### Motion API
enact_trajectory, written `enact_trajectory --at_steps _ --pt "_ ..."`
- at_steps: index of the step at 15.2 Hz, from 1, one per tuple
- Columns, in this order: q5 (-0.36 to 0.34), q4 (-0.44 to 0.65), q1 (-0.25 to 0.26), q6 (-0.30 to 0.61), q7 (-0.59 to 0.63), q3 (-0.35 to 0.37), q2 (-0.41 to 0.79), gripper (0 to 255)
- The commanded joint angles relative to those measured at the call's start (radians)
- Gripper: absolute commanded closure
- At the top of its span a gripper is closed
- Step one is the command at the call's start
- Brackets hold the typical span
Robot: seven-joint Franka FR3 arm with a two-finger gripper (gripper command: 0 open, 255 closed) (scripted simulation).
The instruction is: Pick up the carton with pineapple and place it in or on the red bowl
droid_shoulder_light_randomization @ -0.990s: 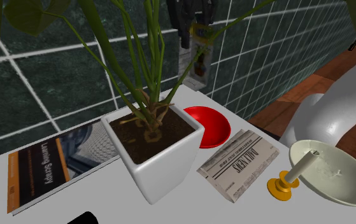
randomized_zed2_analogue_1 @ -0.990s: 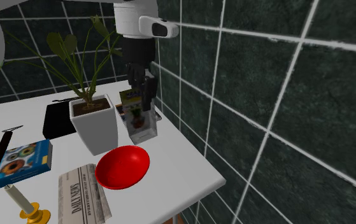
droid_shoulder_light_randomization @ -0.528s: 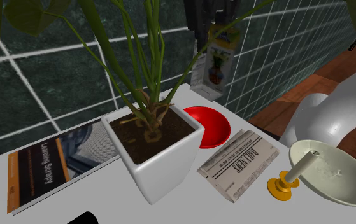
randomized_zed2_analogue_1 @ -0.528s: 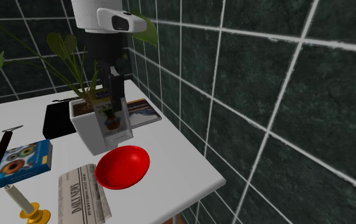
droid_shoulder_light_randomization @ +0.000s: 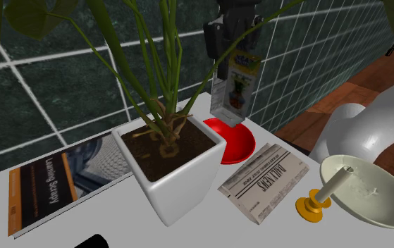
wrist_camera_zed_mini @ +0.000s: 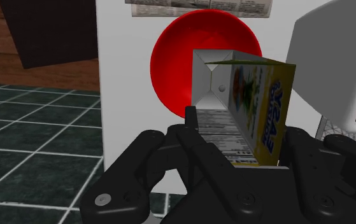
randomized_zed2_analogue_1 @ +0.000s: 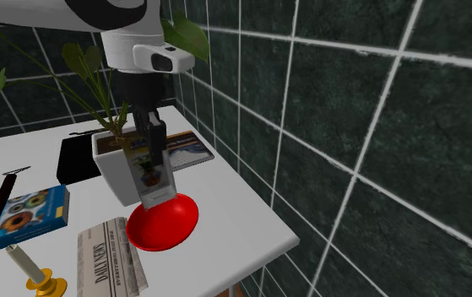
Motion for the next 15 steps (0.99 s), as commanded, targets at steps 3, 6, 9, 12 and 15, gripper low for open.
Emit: enact_trajectory --at_steps 3,6,9,12,15 --pt "0.008 -0.078 0.004 0.054 -0.012 0.000 -0.026 255" --pt "0.014 -0.134 0.008 0.093 -0.020 0.001 -0.043 255" --pt "0.019 -0.187 0.011 0.131 -0.026 0.003 -0.058 255" --pt "0.025 -0.231 0.014 0.164 -0.032 0.005 -0.070 255" --pt "0.025 -0.231 0.014 0.164 -0.032 0.006 -0.070 255"
